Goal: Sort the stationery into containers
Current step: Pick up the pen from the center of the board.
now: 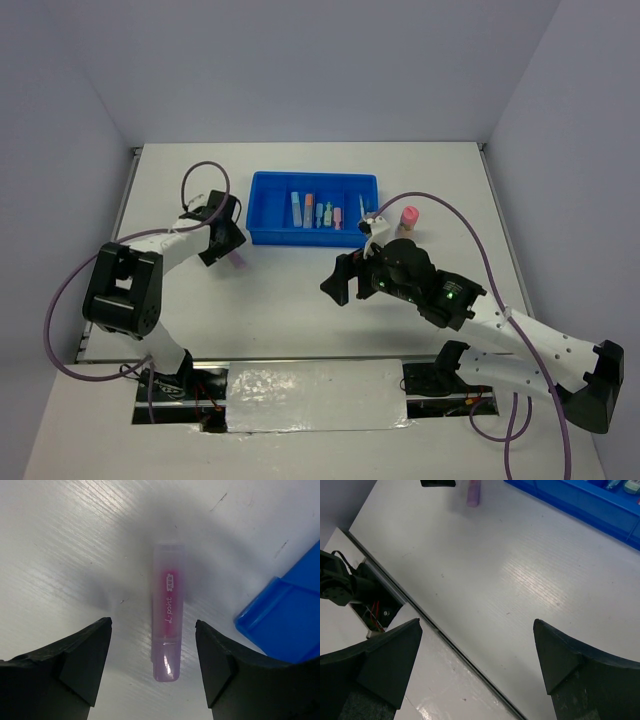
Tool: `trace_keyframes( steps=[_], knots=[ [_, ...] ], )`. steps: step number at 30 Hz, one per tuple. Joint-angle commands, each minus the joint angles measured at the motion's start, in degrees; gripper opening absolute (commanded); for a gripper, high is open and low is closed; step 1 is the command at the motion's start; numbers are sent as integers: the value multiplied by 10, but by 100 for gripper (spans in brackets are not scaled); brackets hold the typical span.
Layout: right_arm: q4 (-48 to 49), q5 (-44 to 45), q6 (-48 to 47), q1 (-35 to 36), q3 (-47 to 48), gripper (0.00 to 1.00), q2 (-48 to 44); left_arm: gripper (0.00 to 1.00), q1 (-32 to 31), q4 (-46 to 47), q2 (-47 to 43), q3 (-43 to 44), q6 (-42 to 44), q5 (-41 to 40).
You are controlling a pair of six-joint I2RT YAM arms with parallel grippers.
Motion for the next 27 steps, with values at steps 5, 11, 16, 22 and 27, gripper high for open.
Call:
trace_keyframes(
  steps=[5, 11, 16, 22, 27],
  knots=[
    [31, -5, -12, -3, -2, 100, -17, 72, 1, 15, 29, -14, 1, -3],
    [25, -5, -14, -2, 1, 100, -26, 19, 3, -34, -22, -18, 0, -41],
    [27, -5, -20, -2, -3, 100, -38, 6, 3, -85, -155, -6, 1, -90],
    [5, 67, -1, -13, -4, 100, -43, 22, -57, 138, -281, -10, 186, 35],
    [-29, 80, 29, -69, -1, 100, -53, 15, -94, 171, -139, 126, 257, 126]
  ],
)
